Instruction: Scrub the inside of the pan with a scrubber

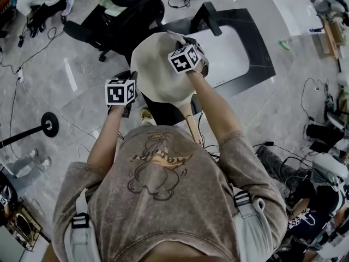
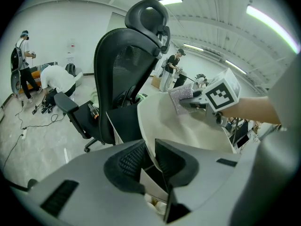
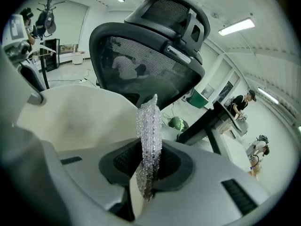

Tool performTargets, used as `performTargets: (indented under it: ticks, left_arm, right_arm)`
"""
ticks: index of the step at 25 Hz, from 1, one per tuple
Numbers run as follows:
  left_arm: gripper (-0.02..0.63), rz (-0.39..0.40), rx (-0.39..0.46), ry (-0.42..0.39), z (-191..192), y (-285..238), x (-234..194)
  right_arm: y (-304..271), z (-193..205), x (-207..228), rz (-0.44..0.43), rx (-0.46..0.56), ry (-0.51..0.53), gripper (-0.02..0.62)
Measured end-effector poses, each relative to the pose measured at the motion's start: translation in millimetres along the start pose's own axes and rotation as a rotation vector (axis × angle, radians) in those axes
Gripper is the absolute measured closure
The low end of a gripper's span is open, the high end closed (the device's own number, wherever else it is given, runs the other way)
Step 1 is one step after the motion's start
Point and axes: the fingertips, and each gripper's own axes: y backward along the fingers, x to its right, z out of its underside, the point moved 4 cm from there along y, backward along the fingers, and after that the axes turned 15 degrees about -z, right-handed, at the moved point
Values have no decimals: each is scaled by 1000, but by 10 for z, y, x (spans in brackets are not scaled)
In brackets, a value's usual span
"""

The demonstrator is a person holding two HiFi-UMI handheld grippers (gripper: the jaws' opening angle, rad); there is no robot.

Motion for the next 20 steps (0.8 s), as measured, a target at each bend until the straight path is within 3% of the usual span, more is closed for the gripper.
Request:
performTargets:
  ticks: [9, 20]
  left_arm:
    - [530, -21, -7, -28, -8, -20, 11]
    - [531, -36, -6, -27, -11, -6, 22]
  right_arm:
    - [194, 173, 162, -22, -136, 31, 512]
    - [542, 495, 197, -168, -276, 13, 514]
